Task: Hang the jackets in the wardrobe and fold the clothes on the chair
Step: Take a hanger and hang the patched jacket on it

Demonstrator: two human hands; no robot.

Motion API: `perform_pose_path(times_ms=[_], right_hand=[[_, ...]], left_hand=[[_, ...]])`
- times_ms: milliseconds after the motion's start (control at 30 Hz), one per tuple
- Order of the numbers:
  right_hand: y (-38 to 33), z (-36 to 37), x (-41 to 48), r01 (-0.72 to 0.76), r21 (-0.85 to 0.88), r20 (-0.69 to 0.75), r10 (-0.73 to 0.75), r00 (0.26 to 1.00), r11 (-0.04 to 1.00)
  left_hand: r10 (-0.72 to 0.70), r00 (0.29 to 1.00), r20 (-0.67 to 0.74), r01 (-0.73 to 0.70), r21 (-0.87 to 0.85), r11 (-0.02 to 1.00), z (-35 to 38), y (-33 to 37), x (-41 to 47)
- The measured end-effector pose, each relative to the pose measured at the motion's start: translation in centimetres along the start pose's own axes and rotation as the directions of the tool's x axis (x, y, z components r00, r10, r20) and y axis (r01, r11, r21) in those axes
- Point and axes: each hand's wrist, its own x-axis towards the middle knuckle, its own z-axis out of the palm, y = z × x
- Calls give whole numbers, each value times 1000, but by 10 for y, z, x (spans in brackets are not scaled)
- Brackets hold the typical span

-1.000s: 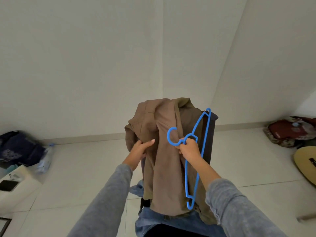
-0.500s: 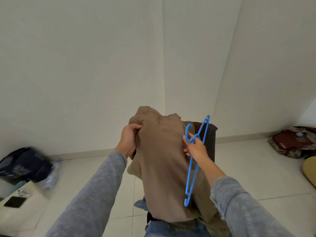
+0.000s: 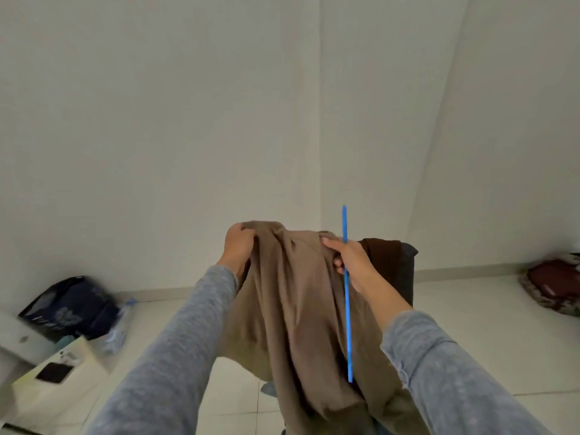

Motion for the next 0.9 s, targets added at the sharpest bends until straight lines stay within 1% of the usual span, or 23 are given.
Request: perform_pose_path(times_ms=[33, 100, 133, 167, 200, 267, 300, 333, 367, 400, 433, 533, 567, 633, 733, 767, 867, 900], right_hand=[[-12, -1, -3, 24, 35, -8, -24, 1000, 999], [-36, 0, -8, 81, 56, -29, -80, 996, 995], [-44, 3, -10, 101, 54, -41, -99, 994, 993], [-55, 7, -15, 127, 43, -52, -125, 991, 991], [-63, 12, -21, 149, 31, -55, -147, 988, 988], [-72, 22, -30, 169, -1, -50, -169, 984, 986], [-75, 28, -35, 179, -9, -41, -179, 983, 984], [-77, 34, -40, 189, -14, -33, -189, 981, 982], [-80, 39, -43, 198, -16, -33, -198, 980, 980], [-84, 45, -48, 213, -18, -32, -213, 976, 977], [-90, 51, -53, 230, -18, -30, -230, 973, 973], [-109, 61, -66, 300, 1, -24, -299, 954, 954], [-115, 62, -70, 321, 10, -20, -321, 947, 947], [-126, 62, -79, 369, 26, -6, -369, 929, 929], [-139, 57, -96, 422, 29, 19, -423, 906, 906], [-143, 54, -102, 432, 31, 29, -433, 901, 901], [-150, 42, -117, 449, 50, 76, -451, 889, 892], [-151, 37, -120, 457, 50, 95, -460, 883, 888]], left_hand=[[-18, 1000, -23, 21, 129, 991, 0, -7, 0], [-54, 998, -45, 66, 355, 933, 3, -18, -6], [-76, 996, -46, 88, 431, 898, 5, -23, -11], [-51, 997, -58, 72, 449, 891, 6, -23, -20], [32, 997, -77, 4, 426, 905, 7, -20, -30], [232, 969, -91, -204, 245, 948, 10, -9, -49], [286, 957, -42, -277, 145, 950, 10, -3, -61], [321, 946, 41, -323, 65, 944, 11, 2, -72], [327, 933, 149, -332, 9, 943, 14, 2, -78], [324, 914, 244, -331, -12, 944, 15, 3, -83], [321, 896, 307, -344, 20, 939, 16, 0, -84], [339, 863, 374, -408, 122, 905, 16, -6, -85], [360, 863, 356, -428, 135, 894, 19, -3, -87], [409, 872, 270, -451, 114, 885, 24, 7, -90], [413, 902, 126, -420, 39, 907, 30, 29, -88], [419, 902, 104, -423, 24, 906, 31, 37, -87], [539, 841, 49, -540, 34, 841, 27, 58, -90], [553, 833, 11, -553, 29, 832, 24, 65, -91]])
